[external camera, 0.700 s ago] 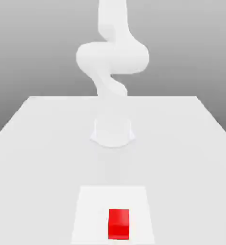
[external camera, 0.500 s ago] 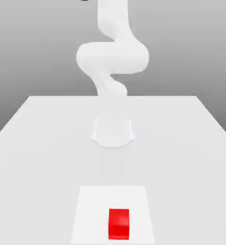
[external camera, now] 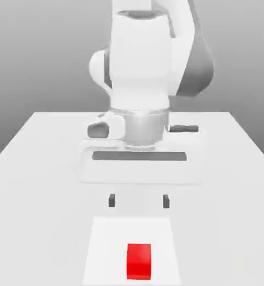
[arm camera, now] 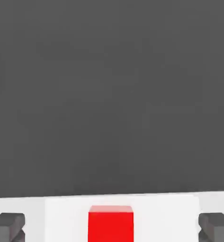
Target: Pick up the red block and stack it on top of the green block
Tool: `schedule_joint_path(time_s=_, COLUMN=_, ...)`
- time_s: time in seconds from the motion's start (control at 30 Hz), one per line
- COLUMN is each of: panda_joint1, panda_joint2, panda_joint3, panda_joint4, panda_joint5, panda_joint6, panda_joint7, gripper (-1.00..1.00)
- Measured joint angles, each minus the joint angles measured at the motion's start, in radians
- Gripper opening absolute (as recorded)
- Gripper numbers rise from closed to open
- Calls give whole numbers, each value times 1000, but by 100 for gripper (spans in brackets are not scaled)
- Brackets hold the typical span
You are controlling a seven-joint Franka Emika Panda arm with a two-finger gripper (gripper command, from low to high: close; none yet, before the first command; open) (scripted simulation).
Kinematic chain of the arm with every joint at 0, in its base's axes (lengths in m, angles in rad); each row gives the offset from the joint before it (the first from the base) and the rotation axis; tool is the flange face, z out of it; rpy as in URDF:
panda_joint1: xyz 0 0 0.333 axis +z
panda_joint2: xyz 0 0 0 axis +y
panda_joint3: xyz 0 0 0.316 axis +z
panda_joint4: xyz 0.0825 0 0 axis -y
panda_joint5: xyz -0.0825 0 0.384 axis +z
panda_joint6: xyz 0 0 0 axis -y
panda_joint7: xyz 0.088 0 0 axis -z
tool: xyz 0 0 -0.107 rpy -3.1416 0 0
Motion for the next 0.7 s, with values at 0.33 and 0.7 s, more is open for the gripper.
schedule_joint_path(time_s=0.33, panda_joint1=7, panda_joint2=289, panda_joint3=-6, panda_joint4=-1, panda_joint5=-12, panda_joint6=191, panda_joint7=15, gripper=-100)
schedule_joint_path(time_s=0.7, panda_joint1=14, panda_joint2=144, panda_joint3=20, panda_joint4=0, panda_joint5=-11, panda_joint6=45, panda_joint7=-2, gripper=-100)
